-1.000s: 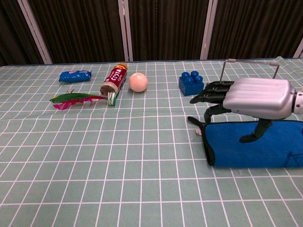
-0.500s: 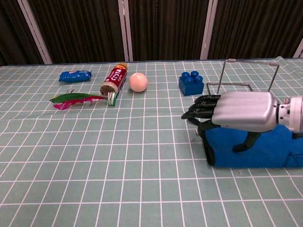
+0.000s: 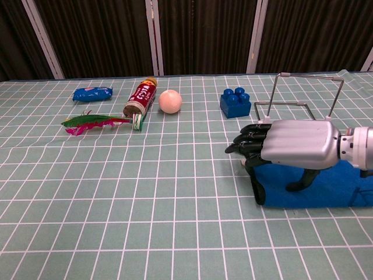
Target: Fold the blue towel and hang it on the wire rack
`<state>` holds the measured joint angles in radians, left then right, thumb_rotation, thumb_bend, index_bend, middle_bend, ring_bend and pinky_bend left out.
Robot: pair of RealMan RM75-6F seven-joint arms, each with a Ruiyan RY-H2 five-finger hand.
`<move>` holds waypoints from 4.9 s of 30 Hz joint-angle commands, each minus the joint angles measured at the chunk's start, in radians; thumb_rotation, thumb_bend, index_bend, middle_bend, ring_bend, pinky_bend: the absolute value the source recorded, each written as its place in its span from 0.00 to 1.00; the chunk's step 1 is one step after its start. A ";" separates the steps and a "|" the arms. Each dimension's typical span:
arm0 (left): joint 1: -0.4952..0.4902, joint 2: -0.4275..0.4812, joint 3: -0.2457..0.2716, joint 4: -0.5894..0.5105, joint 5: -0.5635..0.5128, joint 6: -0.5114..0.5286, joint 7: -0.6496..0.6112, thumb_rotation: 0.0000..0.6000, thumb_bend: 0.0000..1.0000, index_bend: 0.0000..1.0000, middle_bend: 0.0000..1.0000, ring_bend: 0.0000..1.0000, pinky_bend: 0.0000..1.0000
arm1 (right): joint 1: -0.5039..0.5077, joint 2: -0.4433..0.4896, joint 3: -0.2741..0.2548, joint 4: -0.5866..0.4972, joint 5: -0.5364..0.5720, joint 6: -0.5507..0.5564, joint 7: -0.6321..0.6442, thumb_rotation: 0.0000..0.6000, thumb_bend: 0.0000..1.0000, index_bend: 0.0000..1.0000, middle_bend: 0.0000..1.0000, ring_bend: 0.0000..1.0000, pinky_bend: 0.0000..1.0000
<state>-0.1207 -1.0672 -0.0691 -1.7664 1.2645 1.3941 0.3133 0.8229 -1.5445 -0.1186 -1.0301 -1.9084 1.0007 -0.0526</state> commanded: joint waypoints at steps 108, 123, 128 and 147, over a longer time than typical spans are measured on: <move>0.013 0.037 0.019 -0.021 0.054 0.031 -0.080 1.00 0.00 0.00 0.00 0.00 0.00 | -0.137 0.216 0.213 -0.299 0.318 0.375 0.189 1.00 0.51 0.70 0.14 0.00 0.14; 0.046 0.061 0.025 -0.054 0.123 0.108 -0.091 1.00 0.00 0.00 0.00 0.00 0.00 | -0.214 0.332 0.337 -0.553 0.522 0.406 -0.086 1.00 0.54 0.72 0.15 0.00 0.16; 0.045 0.061 0.021 -0.050 0.117 0.104 -0.092 1.00 0.00 0.00 0.00 0.00 0.00 | -0.201 0.305 0.366 -0.588 0.593 0.379 -0.185 1.00 0.54 0.72 0.15 0.00 0.17; 0.037 0.056 0.004 -0.027 0.070 0.075 -0.094 1.00 0.00 0.00 0.00 0.00 0.00 | -0.139 0.153 0.442 -0.515 0.835 0.321 -0.490 1.00 0.54 0.73 0.15 0.00 0.18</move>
<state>-0.0830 -1.0109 -0.0646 -1.7938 1.3350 1.4700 0.2191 0.6760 -1.3736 0.3085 -1.5568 -1.0994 1.3210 -0.5185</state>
